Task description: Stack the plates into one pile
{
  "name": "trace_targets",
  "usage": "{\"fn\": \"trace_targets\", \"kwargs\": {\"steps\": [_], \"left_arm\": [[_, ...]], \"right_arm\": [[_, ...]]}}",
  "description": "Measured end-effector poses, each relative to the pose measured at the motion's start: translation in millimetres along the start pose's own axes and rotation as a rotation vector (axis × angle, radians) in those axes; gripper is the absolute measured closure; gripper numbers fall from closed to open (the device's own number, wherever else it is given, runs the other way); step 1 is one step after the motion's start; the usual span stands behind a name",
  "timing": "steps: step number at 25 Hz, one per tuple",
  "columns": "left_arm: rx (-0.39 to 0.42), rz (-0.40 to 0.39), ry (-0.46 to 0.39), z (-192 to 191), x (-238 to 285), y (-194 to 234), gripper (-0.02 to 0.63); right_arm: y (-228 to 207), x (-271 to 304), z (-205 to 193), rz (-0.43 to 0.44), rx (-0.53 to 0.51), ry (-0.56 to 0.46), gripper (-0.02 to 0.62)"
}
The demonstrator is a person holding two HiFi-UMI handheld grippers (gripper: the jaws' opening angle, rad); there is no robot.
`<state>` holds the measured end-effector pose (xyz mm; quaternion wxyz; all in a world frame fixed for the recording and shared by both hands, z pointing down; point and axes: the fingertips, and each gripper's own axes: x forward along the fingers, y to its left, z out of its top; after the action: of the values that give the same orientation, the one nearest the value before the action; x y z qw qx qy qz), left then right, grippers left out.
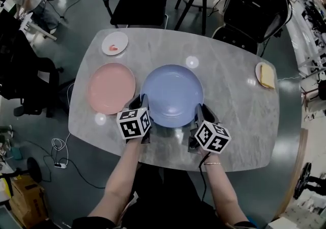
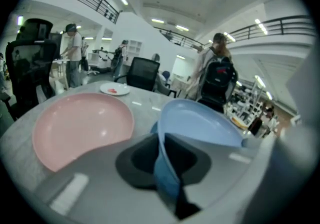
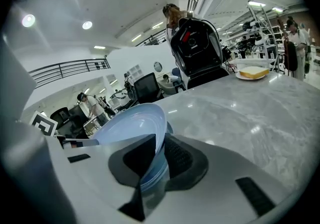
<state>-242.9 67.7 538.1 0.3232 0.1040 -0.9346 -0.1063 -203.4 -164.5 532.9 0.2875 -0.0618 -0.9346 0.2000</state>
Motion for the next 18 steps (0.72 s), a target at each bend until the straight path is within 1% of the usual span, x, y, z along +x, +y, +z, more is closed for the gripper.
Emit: {"fn": "trace_targets", "kwargs": {"steps": [5,9,13,18], "left_arm": [[0.014,0.004,0.024,-6.1,12.4,7.6,0.565],[0.029,0.011,0.039,-10.3,18.5,7.3,0.563],[0.058,0.023,0.050,-15.2,21.1,5.5,0.560],[0.069,0.028,0.045,-18.0,24.5,8.7,0.557]], "right_arm": [[-0.7,11.5,-6.2,-0.019,-0.017,0.019,0.546],[-4.9,15.7,-11.8,-0.038,-0.061,0.037,0.542],[-10.1,16.6,-18.6,-0.050,-0.062,0.053,0.541],[-9.8,20.7,-21.3,-0.057,-0.075,0.055,0.540]]}}
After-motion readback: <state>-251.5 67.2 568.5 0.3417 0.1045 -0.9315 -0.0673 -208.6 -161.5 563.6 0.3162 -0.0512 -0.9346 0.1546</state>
